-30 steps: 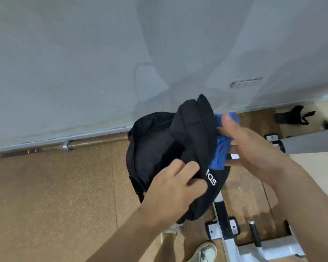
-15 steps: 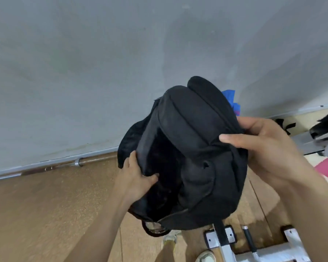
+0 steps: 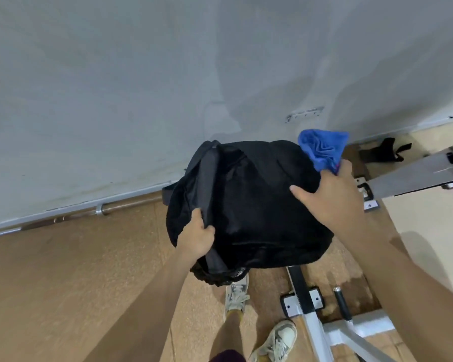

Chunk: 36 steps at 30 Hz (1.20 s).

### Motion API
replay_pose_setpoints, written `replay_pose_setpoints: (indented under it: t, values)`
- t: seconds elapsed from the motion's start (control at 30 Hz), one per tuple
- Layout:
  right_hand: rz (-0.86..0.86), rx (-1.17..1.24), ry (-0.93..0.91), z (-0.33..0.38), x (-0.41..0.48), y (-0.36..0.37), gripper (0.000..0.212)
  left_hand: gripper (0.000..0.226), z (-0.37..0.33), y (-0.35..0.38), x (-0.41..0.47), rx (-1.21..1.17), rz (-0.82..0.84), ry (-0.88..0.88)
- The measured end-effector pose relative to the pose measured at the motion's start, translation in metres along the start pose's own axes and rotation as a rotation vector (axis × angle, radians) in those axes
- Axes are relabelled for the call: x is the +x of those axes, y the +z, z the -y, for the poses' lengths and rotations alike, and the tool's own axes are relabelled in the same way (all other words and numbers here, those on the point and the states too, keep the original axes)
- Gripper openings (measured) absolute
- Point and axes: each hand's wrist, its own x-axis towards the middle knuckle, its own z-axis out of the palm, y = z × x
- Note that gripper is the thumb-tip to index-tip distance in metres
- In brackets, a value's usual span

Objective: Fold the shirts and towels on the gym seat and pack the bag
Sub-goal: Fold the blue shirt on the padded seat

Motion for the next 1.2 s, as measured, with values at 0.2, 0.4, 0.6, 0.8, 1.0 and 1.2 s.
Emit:
replay_pose_setpoints:
  t: [0.2, 0.4, 0.6, 0.8, 1.0, 1.2]
  values:
    - [0.178, 0.048, 0.014, -0.017, 0.037, 0.037, 0.045, 0.051, 0.009, -0.022, 0.008, -0.307, 0.068, -0.121]
    - [0.221, 0.159, 0.094, -0.064, 0.067, 0.077, 0.029, 0.022, -0.055, -0.016, 0.027, 0.429, -0.125, 0.226]
    - [0.294, 0.248, 0.143, -0.059, 0.079, 0.104, 0.03, 0.07, -0.058, -0.031, -0.003, 0.696, -0.217, 0.29]
    - [0.005, 0.426, 0.143, -0.015, 0.064, 0.077, 0.04, 0.074, -0.037, 0.02, 0.04, 0.43, -0.048, 0.179]
    - [-0.224, 0.663, -0.112, 0.019, 0.035, 0.019, 0.008, 0.072, -0.035, 0.039, 0.058, 0.232, 0.064, 0.183]
    - [-0.023, 0.213, -0.025, -0.017, 0.08, 0.081, 0.032, 0.072, -0.022, 0.017, 0.056, 0.123, 0.101, 0.169]
